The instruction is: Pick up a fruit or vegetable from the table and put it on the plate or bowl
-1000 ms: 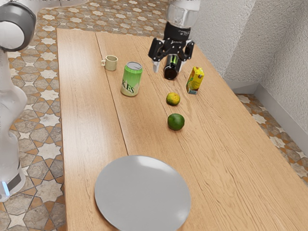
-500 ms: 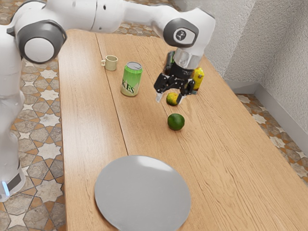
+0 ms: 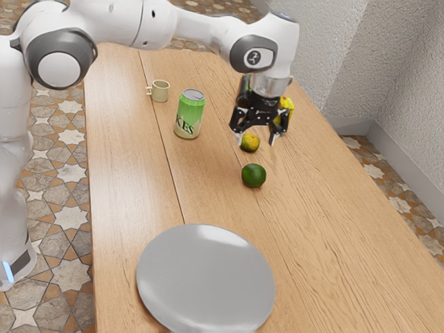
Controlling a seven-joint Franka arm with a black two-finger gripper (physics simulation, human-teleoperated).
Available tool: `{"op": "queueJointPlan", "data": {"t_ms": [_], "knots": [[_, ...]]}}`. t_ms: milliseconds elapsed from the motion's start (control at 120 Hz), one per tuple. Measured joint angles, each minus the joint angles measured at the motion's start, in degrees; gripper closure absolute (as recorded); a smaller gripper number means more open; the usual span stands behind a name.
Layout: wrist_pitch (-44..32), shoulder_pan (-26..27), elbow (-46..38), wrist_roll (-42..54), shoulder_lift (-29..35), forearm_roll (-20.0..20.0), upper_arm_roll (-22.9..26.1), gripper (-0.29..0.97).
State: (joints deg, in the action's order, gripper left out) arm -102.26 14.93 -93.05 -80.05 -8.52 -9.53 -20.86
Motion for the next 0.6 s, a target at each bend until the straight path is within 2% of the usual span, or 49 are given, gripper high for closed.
{"op": "queueJointPlan", "data": {"t_ms": [308,600], "knots": [[-5.9,-0.4,-7.0,11.5,-0.2,-0.4,1.6,0.00],[-8.0,-2.1,-8.0,18.3,0.0,-1.1,1.1,0.00]]}}
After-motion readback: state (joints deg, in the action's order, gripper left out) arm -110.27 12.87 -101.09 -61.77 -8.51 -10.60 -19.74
